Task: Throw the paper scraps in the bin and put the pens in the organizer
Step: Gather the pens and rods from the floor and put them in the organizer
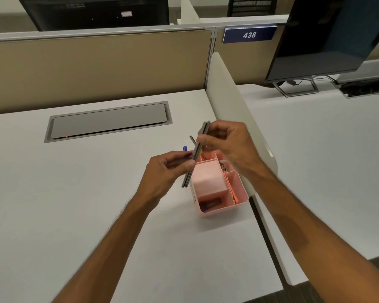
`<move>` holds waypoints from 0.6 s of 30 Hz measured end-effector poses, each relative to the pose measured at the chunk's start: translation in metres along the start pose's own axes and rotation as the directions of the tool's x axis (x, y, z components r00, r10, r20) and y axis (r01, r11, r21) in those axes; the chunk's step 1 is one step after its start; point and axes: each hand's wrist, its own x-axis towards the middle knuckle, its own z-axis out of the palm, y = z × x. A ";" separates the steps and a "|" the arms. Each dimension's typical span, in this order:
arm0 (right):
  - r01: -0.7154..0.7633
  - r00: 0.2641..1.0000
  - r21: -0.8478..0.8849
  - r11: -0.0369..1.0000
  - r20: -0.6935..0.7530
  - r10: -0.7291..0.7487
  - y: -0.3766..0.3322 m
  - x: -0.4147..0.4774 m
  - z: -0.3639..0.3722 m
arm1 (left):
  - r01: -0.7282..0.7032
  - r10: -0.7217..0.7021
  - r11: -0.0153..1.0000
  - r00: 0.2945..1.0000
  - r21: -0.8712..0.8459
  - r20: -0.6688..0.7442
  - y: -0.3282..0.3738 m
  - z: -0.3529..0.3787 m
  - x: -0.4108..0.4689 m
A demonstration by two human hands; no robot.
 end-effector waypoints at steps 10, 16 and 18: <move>0.094 0.904 -0.312 0.945 -0.371 -0.212 0.012 0.020 -0.045 | 0.031 0.055 0.828 0.989 0.561 -0.135 -0.034 -0.002 -0.016; 0.007 0.904 -0.330 0.944 -0.402 -0.148 0.045 0.025 -0.036 | 0.061 0.023 0.768 0.992 0.638 -0.123 -0.056 -0.004 -0.019; -0.047 0.911 -0.327 0.944 -0.403 -0.094 0.056 0.025 -0.032 | 0.083 -0.003 0.759 0.992 0.646 -0.124 -0.059 -0.004 -0.020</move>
